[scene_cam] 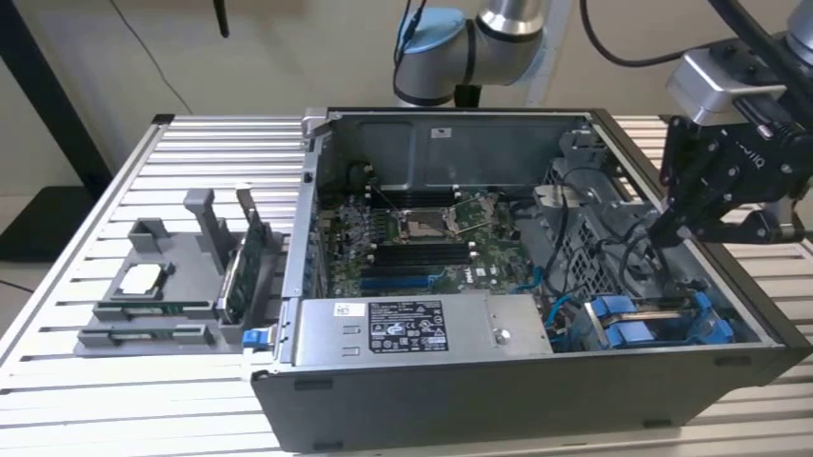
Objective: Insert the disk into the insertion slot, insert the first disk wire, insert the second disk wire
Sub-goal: 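Insert the second disk wire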
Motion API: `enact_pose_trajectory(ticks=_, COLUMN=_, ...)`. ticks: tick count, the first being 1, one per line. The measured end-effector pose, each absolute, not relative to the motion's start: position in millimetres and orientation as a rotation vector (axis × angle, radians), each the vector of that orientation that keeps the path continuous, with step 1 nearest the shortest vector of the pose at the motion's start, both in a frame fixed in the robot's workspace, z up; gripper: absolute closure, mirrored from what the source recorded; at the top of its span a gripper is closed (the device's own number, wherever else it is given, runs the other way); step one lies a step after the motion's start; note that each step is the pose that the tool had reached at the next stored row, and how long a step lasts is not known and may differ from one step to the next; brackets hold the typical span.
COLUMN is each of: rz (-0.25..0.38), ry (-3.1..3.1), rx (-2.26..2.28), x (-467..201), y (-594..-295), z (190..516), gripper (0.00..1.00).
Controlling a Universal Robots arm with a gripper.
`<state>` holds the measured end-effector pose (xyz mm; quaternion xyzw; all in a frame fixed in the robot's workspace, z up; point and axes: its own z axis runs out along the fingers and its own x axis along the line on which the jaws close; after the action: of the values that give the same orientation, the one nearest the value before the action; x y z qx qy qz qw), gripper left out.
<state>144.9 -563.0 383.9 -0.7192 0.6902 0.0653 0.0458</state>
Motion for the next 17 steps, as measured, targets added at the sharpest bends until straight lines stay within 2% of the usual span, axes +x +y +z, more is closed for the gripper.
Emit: enact_pose_trajectory(ticks=17, rz=0.233, ry=2.125, rx=-2.209, x=138.5, y=-582.1, z=377.6, gripper=0.84)
